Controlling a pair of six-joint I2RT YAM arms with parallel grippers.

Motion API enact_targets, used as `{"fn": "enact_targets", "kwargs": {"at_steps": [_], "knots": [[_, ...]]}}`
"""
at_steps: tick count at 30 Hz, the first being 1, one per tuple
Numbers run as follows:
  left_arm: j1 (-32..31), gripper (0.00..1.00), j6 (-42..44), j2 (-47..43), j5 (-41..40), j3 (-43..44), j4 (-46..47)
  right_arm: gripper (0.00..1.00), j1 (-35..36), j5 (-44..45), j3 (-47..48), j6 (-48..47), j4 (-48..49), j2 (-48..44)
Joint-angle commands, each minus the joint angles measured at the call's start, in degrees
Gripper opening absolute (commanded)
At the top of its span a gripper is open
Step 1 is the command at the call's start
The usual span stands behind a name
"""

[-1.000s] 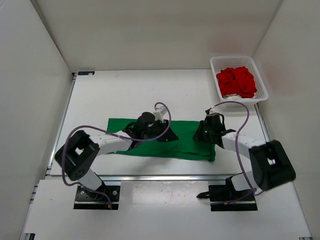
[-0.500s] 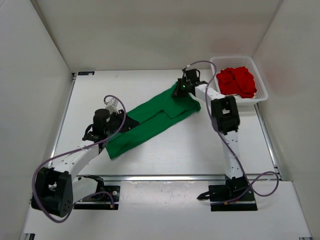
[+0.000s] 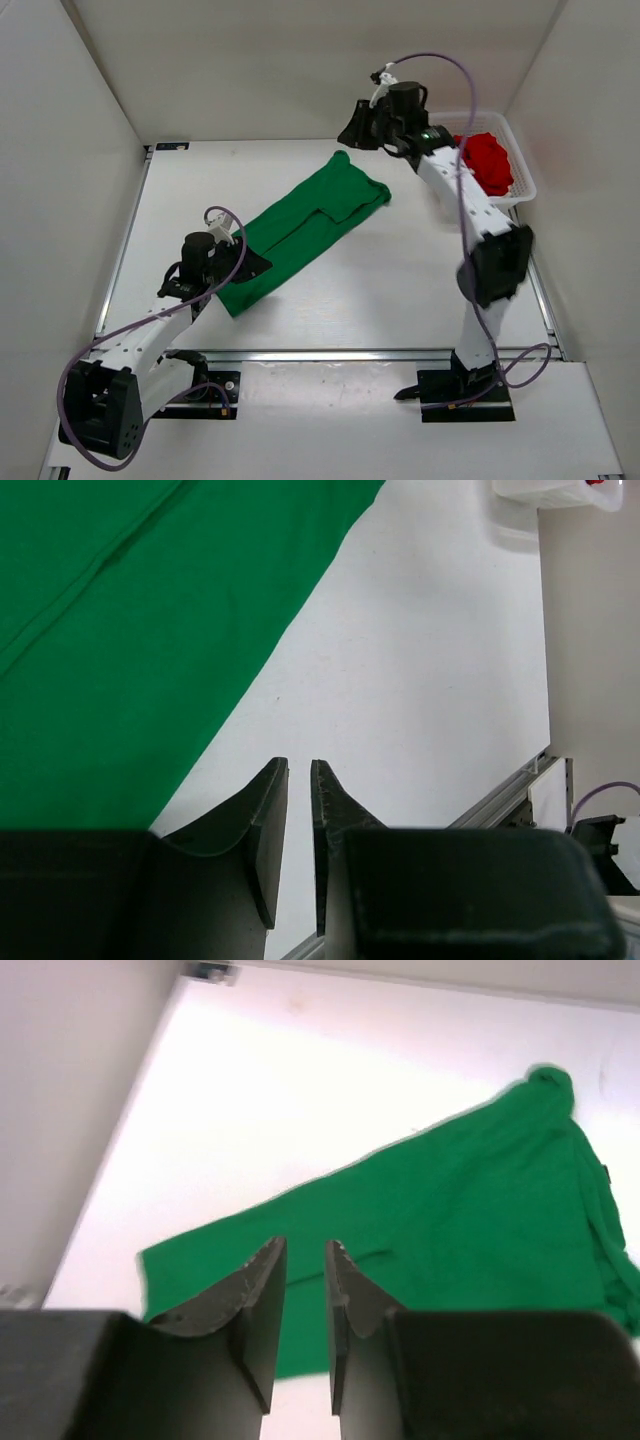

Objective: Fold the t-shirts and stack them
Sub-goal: Rotate the tshirt 90 degrees

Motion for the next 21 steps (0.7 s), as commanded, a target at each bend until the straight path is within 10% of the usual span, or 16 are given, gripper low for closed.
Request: {"fn": "enact_targets", "kwargs": {"at_steps": [1, 4, 7, 21], "knots": [[0.2, 0.27, 1.3, -2.9, 0.4, -0.2, -1.1, 0.21, 3.5, 2.7, -18.6, -0.7, 8.6, -15.8], [1.6, 0.27, 1.9, -2.3, 4.3, -0.1, -0.3, 0.28, 7.5, 2.4, -49.5, 6.2, 25.7, -29.3], [1.6, 0.29, 3.3, -0.6, 6.7, 2.6, -1.9, 0.29, 13.0, 3.6, -61.2, 10.1, 31.3, -31.1], [1.2, 0.30, 3.4, -3.7, 5.8, 1.5, -2.1, 0.43, 23.7, 11.9, -67.7, 22.1, 46.6, -15.0]]}}
